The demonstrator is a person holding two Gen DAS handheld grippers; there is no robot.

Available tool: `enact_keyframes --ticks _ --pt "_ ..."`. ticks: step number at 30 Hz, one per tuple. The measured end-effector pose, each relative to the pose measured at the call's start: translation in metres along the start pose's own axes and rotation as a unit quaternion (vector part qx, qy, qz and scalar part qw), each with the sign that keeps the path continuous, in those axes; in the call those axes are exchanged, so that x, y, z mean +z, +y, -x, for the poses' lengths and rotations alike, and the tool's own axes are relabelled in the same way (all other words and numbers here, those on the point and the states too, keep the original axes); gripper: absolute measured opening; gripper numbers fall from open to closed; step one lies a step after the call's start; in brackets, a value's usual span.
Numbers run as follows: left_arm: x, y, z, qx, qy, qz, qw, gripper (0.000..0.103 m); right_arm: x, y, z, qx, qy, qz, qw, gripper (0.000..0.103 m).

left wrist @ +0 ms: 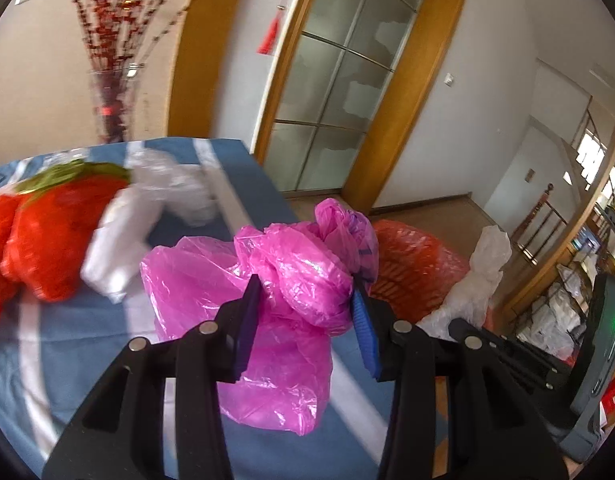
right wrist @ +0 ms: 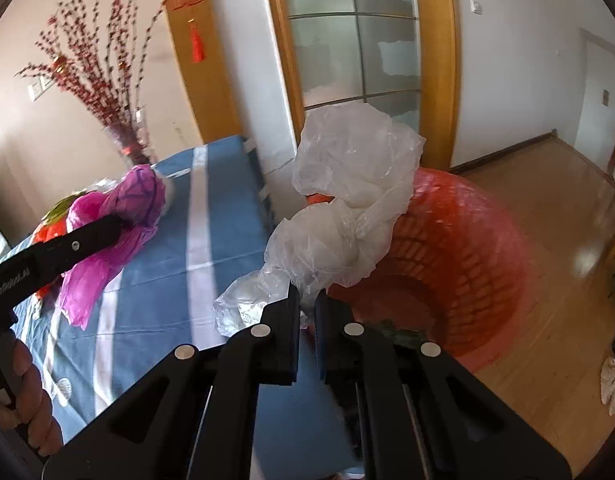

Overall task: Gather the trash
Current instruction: 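Carry both bags over the wastebasket and open both grippers to drop them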

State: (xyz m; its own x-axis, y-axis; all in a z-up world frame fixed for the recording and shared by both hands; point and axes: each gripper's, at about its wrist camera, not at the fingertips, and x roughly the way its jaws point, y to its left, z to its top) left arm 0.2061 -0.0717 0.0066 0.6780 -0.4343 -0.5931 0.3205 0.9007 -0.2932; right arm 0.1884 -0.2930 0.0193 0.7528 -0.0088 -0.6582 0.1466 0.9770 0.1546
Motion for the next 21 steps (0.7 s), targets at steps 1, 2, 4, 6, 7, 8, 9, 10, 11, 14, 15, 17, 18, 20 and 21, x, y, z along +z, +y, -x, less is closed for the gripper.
enact_keyframes --ticks 1,2,4,6,7,8,9,10,11,14,15,17,18,20,21 --pt "0.002 -0.004 -0.005 -0.005 0.002 -0.002 1.0 0.043 0.001 -0.003 0.0 -0.002 -0.001 -0.002 1.0 0.007" --pt "0.003 -0.012 -0.01 -0.011 0.005 -0.004 0.9999 0.043 0.002 -0.009 0.0 -0.007 -0.002 -0.007 1.0 0.007" --pt "0.006 -0.021 -0.019 -0.018 0.01 -0.009 0.9997 0.043 0.004 -0.018 0.0 -0.014 -0.003 -0.014 1.0 0.007" --pt "0.009 -0.031 -0.032 -0.025 0.017 -0.016 0.9994 0.043 0.006 -0.029 0.0 -0.021 -0.004 -0.023 1.0 0.007" --pt "0.01 -0.035 -0.035 -0.028 0.019 -0.017 0.9993 0.043 0.007 -0.035 -0.002 -0.024 -0.004 -0.028 0.999 0.007" --pt "0.011 -0.041 -0.043 -0.033 0.024 -0.019 0.999 0.043 0.007 -0.039 -0.002 -0.027 -0.003 -0.032 0.999 0.007" --pt "0.012 -0.044 -0.047 -0.036 0.027 -0.02 0.9988 0.043 0.007 -0.042 -0.004 -0.029 -0.003 -0.035 0.999 0.007" --pt "0.013 -0.049 -0.053 -0.041 0.032 -0.022 0.9984 0.043 0.008 -0.046 -0.005 -0.031 -0.002 -0.039 0.999 0.007" --pt "0.011 -0.053 -0.057 -0.045 0.034 -0.024 0.9981 0.043 0.008 -0.05 -0.007 -0.034 -0.001 -0.043 0.998 0.007" --pt "0.012 -0.064 -0.07 -0.053 0.044 -0.03 0.9972 0.043 0.008 -0.059 -0.011 -0.039 0.002 -0.051 0.998 0.007" --pt "0.012 -0.067 -0.076 -0.056 0.047 -0.031 0.9968 0.043 0.008 -0.061 -0.013 -0.04 0.002 -0.054 0.998 0.007" --pt "0.013 -0.072 -0.083 -0.061 0.053 -0.034 0.9962 0.043 0.009 -0.065 -0.015 -0.043 0.003 -0.058 0.997 0.007" --pt "0.013 -0.075 -0.088 -0.063 0.056 -0.035 0.9958 0.043 0.009 -0.065 -0.016 -0.044 0.003 -0.059 0.997 0.007" --pt "0.014 -0.08 -0.096 -0.067 0.062 -0.037 0.9951 0.043 0.009 -0.068 -0.018 -0.045 0.004 -0.062 0.997 0.007" --pt "0.014 -0.082 -0.1 -0.068 0.064 -0.039 0.9948 0.043 0.009 -0.069 -0.018 -0.046 0.004 -0.063 0.997 0.007"
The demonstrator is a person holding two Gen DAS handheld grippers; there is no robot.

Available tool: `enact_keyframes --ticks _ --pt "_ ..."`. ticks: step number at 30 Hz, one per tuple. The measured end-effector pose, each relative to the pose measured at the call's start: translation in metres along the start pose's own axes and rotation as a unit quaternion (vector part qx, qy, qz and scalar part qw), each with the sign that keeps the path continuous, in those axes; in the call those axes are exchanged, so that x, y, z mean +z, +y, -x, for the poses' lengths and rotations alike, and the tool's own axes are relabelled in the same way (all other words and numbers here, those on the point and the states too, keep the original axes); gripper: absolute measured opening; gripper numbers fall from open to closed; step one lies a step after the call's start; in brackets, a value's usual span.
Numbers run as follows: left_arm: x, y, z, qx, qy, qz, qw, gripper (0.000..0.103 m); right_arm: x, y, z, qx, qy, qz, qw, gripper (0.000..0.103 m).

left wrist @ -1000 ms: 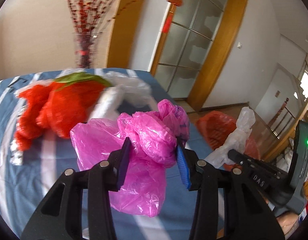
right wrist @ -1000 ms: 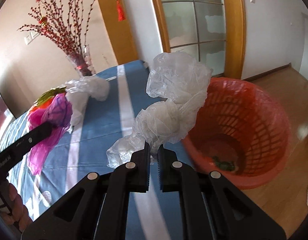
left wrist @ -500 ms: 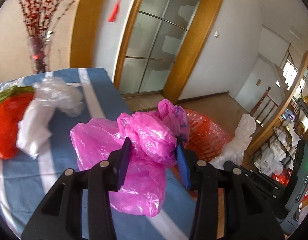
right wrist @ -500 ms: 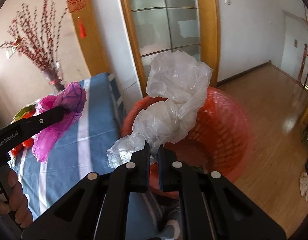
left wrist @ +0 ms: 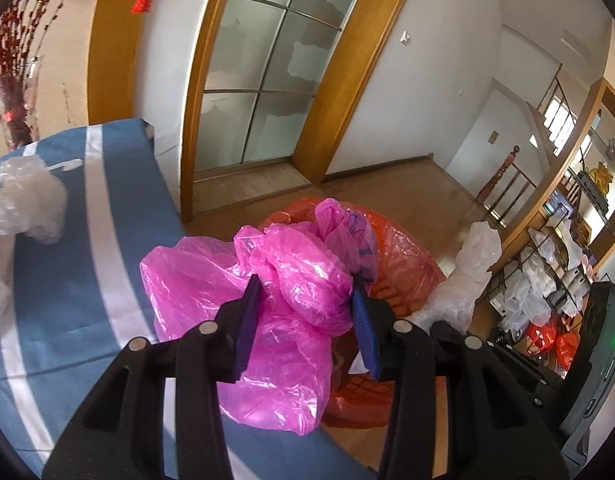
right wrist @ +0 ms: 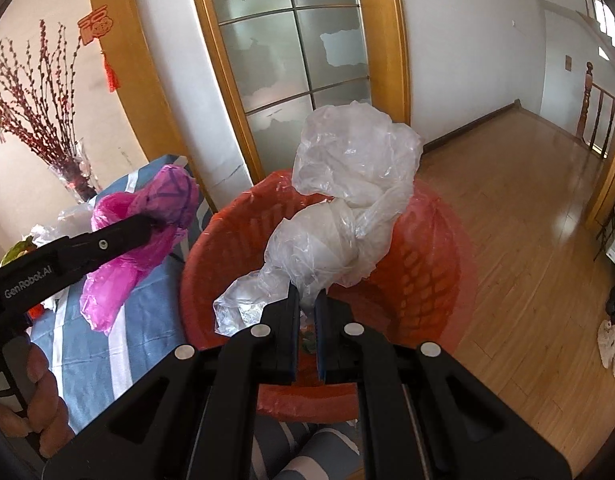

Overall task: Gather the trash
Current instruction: 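Carry both bags over the wastebasket and open both grippers to drop them, then return both grippers to the table and reach the right gripper to the white bag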

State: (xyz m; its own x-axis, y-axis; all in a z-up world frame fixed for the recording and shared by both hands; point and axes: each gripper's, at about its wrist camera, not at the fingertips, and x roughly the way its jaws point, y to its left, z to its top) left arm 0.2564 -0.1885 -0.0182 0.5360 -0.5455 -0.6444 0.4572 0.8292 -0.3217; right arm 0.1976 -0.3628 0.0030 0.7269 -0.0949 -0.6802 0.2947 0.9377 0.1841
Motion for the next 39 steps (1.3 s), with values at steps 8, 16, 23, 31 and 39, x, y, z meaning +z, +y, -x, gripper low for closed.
enact_keyframes --ticks 8,16,23,31,39 --pt "0.001 -0.005 -0.021 -0.011 0.016 0.0 0.9998 0.045 0.002 -0.012 -0.008 -0.006 0.004 -0.008 1.0 0.007" --pt "0.003 -0.009 -0.042 -0.017 0.036 0.003 0.9992 0.055 0.001 -0.026 -0.013 -0.009 0.009 -0.033 0.999 0.026" --pt "-0.001 -0.009 -0.047 -0.02 0.046 0.005 0.9987 0.063 -0.006 -0.041 -0.012 -0.023 0.016 -0.048 0.998 0.028" --pt "-0.008 0.006 -0.024 0.026 0.028 0.003 0.9993 0.071 -0.011 -0.045 -0.004 -0.04 0.011 -0.046 0.998 0.043" --pt "-0.029 0.038 0.02 0.093 0.012 0.003 0.9956 0.08 -0.009 -0.023 0.009 -0.033 -0.009 -0.021 0.999 0.066"
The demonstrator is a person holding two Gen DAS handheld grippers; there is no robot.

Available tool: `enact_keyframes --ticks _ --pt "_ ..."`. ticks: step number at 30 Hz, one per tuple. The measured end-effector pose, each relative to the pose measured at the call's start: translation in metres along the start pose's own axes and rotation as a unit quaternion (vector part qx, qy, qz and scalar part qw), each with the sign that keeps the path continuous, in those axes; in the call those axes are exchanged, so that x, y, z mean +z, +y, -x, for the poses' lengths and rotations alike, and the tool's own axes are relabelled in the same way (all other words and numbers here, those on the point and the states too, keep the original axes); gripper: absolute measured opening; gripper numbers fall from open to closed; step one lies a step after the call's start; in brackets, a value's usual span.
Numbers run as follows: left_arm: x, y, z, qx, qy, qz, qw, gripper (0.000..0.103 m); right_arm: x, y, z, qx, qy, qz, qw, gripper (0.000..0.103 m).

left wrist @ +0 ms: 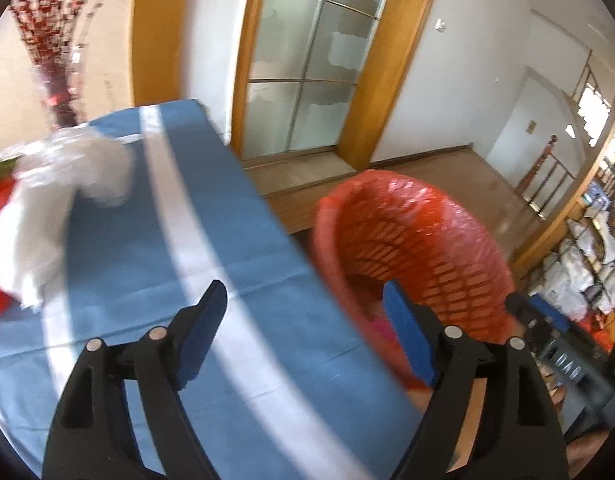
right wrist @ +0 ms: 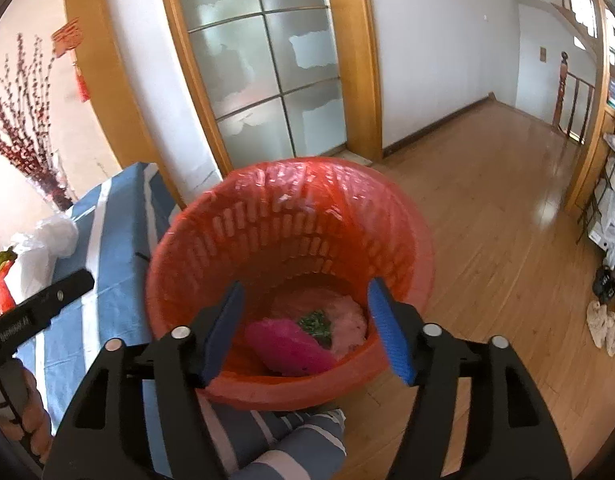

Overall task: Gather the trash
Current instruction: 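Return both grippers to the table and reach the right gripper to the white bag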

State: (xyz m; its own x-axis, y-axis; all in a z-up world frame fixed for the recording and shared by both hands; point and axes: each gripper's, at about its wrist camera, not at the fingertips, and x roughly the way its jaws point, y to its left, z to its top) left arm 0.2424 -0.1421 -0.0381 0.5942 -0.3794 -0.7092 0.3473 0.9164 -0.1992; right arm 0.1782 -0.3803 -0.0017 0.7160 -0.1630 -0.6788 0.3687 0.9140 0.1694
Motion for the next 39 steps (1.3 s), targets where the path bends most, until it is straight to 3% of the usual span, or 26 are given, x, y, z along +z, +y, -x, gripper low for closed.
enact_keyframes --ticks 13,22,26,33,39 --pt "-0.037 0.096 0.07 0.114 -0.044 0.038 0.9918 0.084 -0.011 0.091 0.004 0.077 0.014 0.074 0.994 0.067" --pt "-0.061 0.172 0.13 0.214 -0.075 0.072 0.9713 0.085 -0.022 0.199 0.002 0.174 0.035 0.146 0.973 0.066" --pt "-0.069 0.211 0.154 0.244 -0.086 0.107 0.9601 0.085 -0.027 0.237 -0.001 0.209 0.048 0.153 0.965 0.059" --pt "-0.078 0.258 0.176 0.263 -0.095 0.153 0.9478 0.085 -0.024 0.3 -0.016 0.247 0.068 0.132 0.957 0.051" --pt "-0.085 0.279 0.182 0.267 -0.094 0.17 0.944 0.085 -0.021 0.338 -0.039 0.231 0.081 0.119 0.962 0.043"
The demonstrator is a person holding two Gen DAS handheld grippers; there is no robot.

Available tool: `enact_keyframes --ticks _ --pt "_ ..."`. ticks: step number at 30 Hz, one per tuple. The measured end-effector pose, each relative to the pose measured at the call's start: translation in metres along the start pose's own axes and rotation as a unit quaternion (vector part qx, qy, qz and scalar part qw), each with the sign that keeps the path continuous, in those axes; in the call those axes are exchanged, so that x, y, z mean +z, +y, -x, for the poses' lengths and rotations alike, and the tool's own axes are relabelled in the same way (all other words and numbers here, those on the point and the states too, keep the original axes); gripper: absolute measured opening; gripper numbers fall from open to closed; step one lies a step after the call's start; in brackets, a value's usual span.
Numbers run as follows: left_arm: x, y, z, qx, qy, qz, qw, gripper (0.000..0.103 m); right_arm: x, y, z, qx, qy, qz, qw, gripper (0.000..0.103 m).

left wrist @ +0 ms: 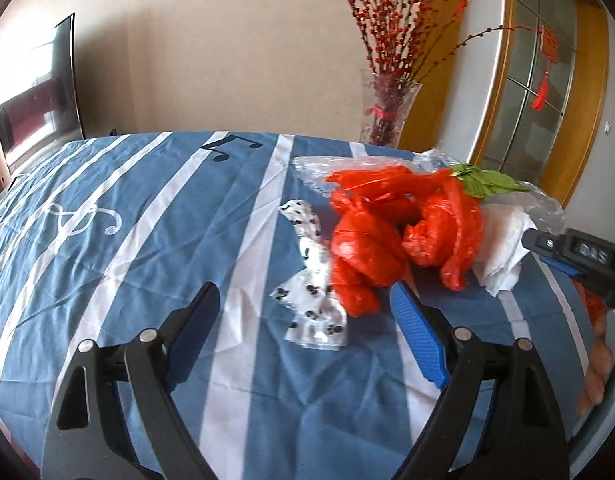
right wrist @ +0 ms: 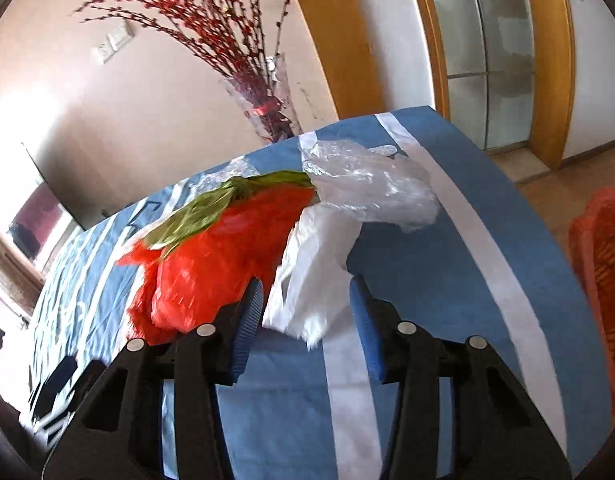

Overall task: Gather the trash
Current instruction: 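Return both grippers to the table and reach the right gripper to the white bag, then grasp the white tissue-like bag with the right gripper and lift it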

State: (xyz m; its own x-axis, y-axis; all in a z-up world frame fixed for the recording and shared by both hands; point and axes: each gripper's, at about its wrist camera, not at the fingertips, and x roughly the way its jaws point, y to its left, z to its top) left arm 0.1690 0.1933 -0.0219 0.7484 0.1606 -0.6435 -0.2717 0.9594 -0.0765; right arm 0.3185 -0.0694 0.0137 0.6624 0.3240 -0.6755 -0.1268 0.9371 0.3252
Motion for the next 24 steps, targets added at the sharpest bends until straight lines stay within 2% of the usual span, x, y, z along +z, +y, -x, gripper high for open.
enact_keyframes --ticks 4,6,8,10,19,24 --pt "-0.001 0.008 -0.003 -0.001 0.003 0.006 1.0 0.085 0.005 -0.003 -0.019 -0.017 0.011 -0.016 1.0 0.033" --pt "-0.001 0.01 -0.005 -0.003 0.004 0.007 1.0 0.085 0.006 -0.006 -0.027 -0.019 0.02 -0.017 0.999 0.024" --pt "0.0 0.011 -0.008 -0.005 0.006 0.008 0.9999 0.085 0.004 -0.007 -0.032 -0.022 0.028 -0.008 0.999 0.011" --pt "-0.001 0.01 -0.01 -0.009 0.008 0.009 0.9999 0.085 0.002 -0.007 -0.034 -0.024 0.031 0.002 0.999 0.005" --pt "0.004 -0.002 -0.014 -0.03 0.006 -0.006 0.9995 0.084 -0.014 -0.012 0.002 -0.01 0.016 0.055 0.998 0.003" --pt "0.008 -0.016 -0.021 -0.043 0.014 -0.016 0.9988 0.077 -0.021 -0.016 0.037 -0.011 -0.005 0.086 0.996 0.003"
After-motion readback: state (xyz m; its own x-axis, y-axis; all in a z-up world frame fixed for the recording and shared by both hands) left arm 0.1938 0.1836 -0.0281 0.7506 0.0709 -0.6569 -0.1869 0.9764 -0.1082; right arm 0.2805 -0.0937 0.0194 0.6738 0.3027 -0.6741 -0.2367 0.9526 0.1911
